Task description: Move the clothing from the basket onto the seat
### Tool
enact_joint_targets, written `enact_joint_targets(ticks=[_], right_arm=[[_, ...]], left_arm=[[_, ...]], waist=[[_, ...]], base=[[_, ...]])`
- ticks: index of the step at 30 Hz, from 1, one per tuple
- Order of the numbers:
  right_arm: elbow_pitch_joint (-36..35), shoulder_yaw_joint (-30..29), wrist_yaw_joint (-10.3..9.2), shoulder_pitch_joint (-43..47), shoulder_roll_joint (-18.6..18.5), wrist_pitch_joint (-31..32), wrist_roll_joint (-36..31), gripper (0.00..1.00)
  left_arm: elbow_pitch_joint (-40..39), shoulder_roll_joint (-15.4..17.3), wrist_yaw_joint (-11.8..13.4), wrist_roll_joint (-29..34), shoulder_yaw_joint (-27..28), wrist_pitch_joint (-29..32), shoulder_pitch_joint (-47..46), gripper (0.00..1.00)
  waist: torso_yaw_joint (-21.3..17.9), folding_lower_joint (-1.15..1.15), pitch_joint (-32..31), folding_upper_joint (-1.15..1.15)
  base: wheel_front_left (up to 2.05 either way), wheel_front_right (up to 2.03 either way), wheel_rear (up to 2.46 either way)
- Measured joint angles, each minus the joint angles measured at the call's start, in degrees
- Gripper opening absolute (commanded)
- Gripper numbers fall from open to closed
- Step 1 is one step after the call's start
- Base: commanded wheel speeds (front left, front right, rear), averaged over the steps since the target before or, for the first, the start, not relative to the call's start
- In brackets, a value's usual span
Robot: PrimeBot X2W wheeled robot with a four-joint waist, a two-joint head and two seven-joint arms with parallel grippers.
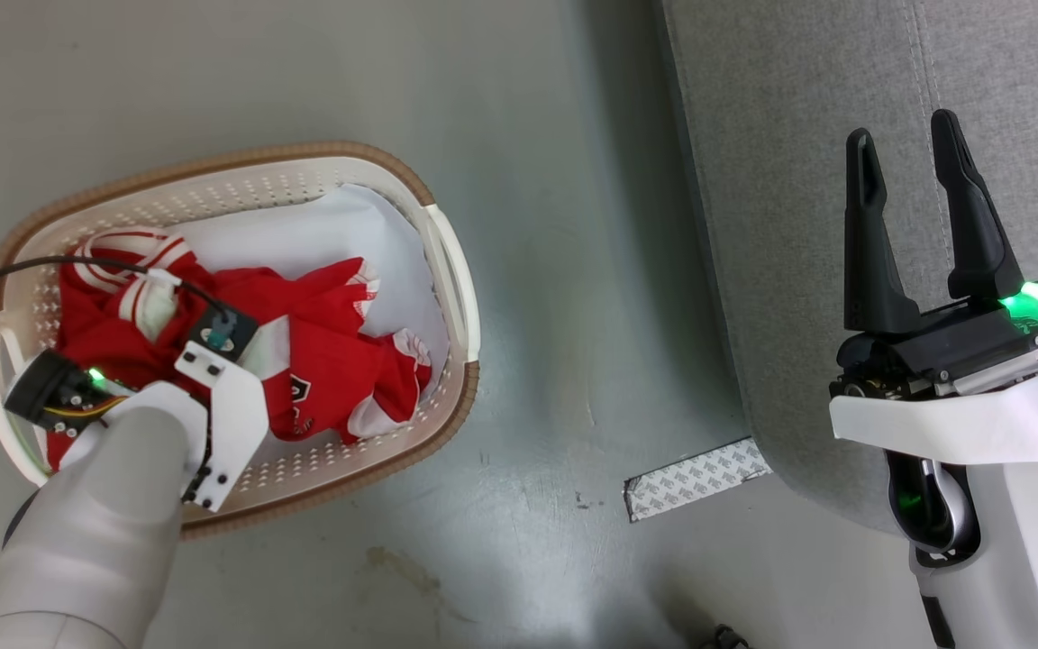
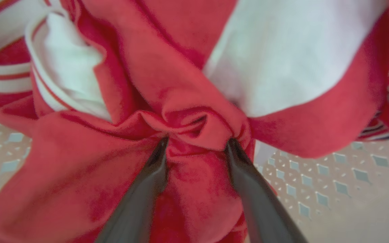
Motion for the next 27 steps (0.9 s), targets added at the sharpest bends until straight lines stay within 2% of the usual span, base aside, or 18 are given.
enact_joint_targets(ticks=[1, 14, 27], right_arm=[[0.0, -0.02, 0.0, -0.01, 0.0, 0.0, 0.02, 1.0], [1.1, -0.63, 0.0, 0.04, 0.01, 0.0, -0.31, 1.0], [4.72, -1.11, 0.0, 5.25, -0.77, 0.0, -5.2, 1.0]], left_arm=[[0.12, 0.0, -0.04, 0.09, -0.49, 0.0, -0.18, 0.0], [0.98, -1.67, -0.25, -3.64, -2.43, -4.66, 1.28, 0.0], [1.11, -7.45, -0.27, -9.66, -3.2, -17.57, 8.31, 0.0]], waist=[[-0.14, 0.0, 0.07, 0.0], [0.55, 0.0, -3.74, 0.0], [4.19, -0.01, -17.29, 0.0]], base=[[0.0, 0.0, 0.0], [0.0, 0.0, 0.0], [0.0, 0.0, 0.0]])
